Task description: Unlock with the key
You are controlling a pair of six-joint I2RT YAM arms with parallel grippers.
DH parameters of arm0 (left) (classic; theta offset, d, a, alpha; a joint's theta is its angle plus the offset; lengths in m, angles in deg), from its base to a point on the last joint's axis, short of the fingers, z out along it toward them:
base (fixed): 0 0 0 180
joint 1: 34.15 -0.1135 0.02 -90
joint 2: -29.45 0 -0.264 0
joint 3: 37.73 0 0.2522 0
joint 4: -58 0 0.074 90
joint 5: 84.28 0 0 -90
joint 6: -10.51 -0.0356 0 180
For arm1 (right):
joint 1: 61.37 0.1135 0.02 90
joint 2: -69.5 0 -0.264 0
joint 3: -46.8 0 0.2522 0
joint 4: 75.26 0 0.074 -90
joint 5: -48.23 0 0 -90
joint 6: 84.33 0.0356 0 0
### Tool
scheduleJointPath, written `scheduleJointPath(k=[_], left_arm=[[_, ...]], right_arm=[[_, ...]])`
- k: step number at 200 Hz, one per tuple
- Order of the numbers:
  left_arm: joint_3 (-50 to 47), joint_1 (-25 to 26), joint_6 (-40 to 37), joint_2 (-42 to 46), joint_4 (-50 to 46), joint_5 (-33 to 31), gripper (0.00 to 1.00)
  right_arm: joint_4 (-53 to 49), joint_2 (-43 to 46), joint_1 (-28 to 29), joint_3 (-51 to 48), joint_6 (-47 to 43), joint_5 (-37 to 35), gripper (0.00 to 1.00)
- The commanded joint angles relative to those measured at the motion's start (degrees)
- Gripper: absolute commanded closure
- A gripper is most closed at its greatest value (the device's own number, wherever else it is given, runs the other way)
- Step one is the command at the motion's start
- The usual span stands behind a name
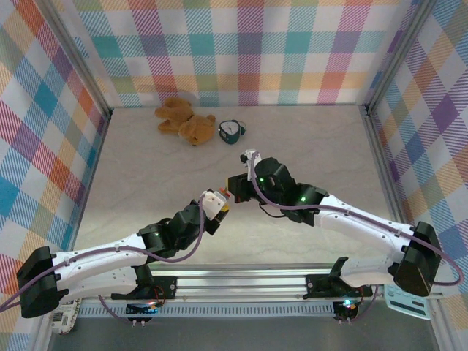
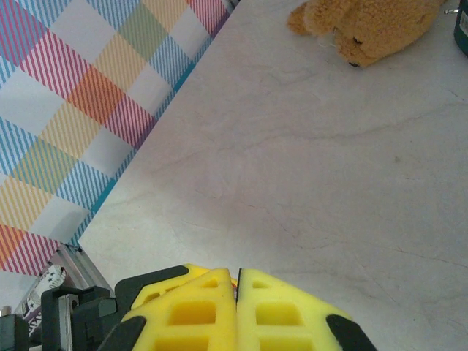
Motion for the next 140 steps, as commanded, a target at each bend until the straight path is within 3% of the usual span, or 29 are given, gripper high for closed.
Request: scheduleJointPath(k=[1, 76, 140], left_arm=[[2.6, 0.2, 1.3, 2.0, 2.8, -1.3, 0.79], [5.7, 0.0, 1.9, 4.1, 1.6, -2.7, 0.84], [7.9, -1.6, 1.1, 5.0, 1.6, -1.2, 0.87]], right_arm=[[-0.3, -1.4, 1.5, -1.3, 0.2, -1.7, 1.0], [-1.5, -1.7, 2.1, -3.1, 0.0, 1.0, 1.0], [-2.4, -4.1, 2.3, -3.1, 1.2, 7.7, 1.0]])
